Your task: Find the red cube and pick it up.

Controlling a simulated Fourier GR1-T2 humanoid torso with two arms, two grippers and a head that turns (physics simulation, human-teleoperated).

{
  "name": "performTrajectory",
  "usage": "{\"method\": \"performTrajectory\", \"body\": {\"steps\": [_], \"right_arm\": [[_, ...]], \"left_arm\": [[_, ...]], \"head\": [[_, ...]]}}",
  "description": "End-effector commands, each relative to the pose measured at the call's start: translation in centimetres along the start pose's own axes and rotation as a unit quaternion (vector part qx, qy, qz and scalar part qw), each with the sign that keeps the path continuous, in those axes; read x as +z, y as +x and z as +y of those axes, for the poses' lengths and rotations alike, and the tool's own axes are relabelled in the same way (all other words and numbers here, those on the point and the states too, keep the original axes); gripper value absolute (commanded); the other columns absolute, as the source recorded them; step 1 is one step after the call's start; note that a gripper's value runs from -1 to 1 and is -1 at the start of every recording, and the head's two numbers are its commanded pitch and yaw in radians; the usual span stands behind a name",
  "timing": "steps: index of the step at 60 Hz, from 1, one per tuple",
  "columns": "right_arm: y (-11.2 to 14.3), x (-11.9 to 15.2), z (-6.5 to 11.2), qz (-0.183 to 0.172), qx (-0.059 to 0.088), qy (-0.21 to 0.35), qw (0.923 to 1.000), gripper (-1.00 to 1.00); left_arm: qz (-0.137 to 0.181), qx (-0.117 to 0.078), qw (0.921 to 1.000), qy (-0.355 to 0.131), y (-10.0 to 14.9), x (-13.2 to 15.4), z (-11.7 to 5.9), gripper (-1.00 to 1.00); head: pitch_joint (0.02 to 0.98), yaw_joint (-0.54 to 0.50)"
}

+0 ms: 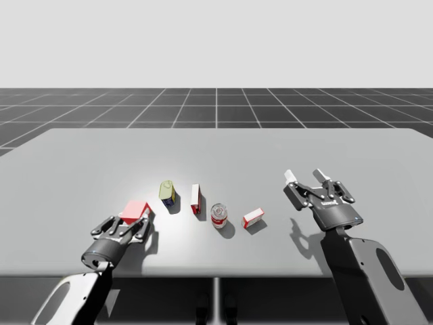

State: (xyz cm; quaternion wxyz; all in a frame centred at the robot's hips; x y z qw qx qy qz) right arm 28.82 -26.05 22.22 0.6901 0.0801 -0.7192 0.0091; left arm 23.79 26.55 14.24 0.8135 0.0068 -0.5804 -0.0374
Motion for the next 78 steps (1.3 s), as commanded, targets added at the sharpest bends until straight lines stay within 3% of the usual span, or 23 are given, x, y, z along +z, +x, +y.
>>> {"method": "performTrajectory", "body": {"steps": [1,11,20,37,49,65,78], "right_arm": [[0.0,0.0,0.0,0.0,0.0,0.0,1.0,-1.0],[0.0,0.0,-0.1,0.0,-0.001,-0.001,1.0,-1.0],[0.0,0.0,-0.2,0.0,-0.001,-0.002,1.0,-1.0],[0.1,-0.1,-0.4,0.0,-0.001,-0.003,1.0,-1.0],[0.1,-0.1,-0.5,0.001,0.001,-0.001,1.0,-1.0],[0.1,-0.1,-0.5,0.003,-0.001,-0.003,1.0,-1.0],[0.1,-0.1,-0.6,0.003,0.001,-0.003,1.0,-1.0]], "left_arm": [[0.024,-0.014,0.9983,-0.051,-1.6,0.3,-0.6,1.0],[0.023,-0.021,0.9979,-0.057,-1.5,0.4,-0.8,1.0],[0.014,-0.027,0.9975,-0.063,-0.7,0.6,-1.1,1.0],[-0.036,-0.069,0.9956,-0.052,4.1,0.9,-0.8,1.0],[-0.078,-0.073,0.9936,-0.036,8.0,1.6,0.1,1.0],[-0.132,-0.105,0.9856,-0.008,12.9,1.7,0.7,1.0],[-0.191,-0.101,0.9764,0.005,17.7,2.9,0.6,1.0]], "head": [[0.574,0.47],[0.47,0.48],[0.447,0.48],[0.446,0.49],[0.444,0.49],[0.443,0.48],[0.439,0.48]]}}
